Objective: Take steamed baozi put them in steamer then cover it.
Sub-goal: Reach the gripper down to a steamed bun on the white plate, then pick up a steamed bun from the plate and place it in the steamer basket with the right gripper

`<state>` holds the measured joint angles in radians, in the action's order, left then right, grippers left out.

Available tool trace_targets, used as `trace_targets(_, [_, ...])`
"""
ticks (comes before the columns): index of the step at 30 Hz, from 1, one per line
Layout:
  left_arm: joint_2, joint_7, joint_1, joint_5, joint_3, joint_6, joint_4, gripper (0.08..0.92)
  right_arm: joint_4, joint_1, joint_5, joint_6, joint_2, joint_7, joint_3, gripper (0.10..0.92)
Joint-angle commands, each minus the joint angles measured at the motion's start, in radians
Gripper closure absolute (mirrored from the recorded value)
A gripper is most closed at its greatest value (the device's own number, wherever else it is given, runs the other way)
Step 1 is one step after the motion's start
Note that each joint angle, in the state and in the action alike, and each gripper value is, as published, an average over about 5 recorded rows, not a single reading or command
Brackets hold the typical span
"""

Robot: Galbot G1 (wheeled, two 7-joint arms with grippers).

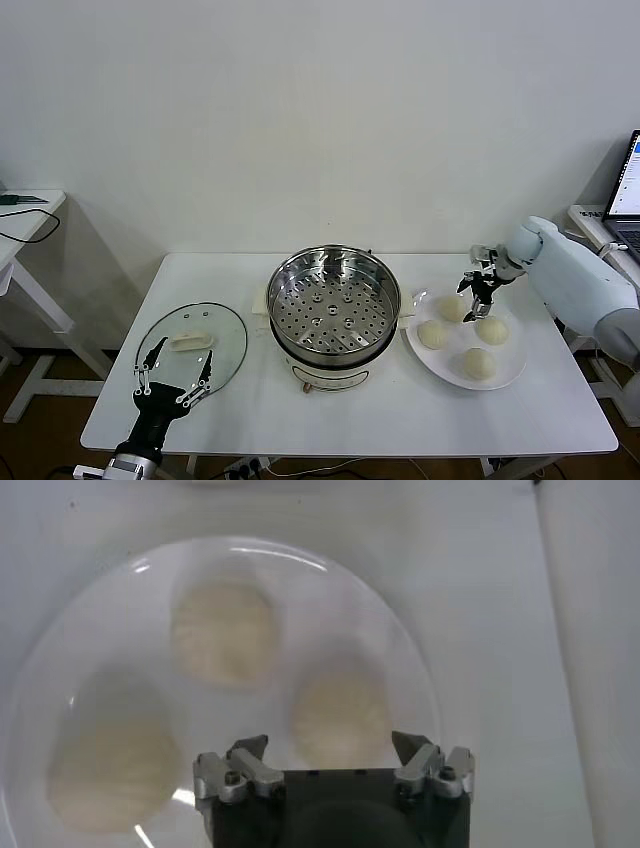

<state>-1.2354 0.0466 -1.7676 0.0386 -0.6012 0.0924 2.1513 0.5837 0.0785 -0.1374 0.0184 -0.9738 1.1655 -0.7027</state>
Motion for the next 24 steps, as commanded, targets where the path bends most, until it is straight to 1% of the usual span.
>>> trace_targets(1, [-0.002,0.001,-0.001,0.0,0.002,0.0,-0.001,0.177,-0.066,0.022,-0.07,0.012,-0.052,0.002,-0.018,0.203])
trace_targets(6, [-0.005,0.002,-0.002,0.0,0.006,-0.001,0.001,0.177,-0.08,0.013,-0.066,0.014,-0.067,-0.019,-0.01,0.218])
trace_targets(17, [-0.004,0.005,-0.006,0.0,0.005,-0.001,0.007,0.177,-0.088,0.001,-0.062,0.018,-0.081,-0.043,-0.003,0.342])
trace_targets(24, [-0.004,0.006,-0.005,0.0,0.004,-0.002,0.011,0.177,-0.035,0.004,-0.035,0.025,-0.055,-0.049,-0.024,0.367])
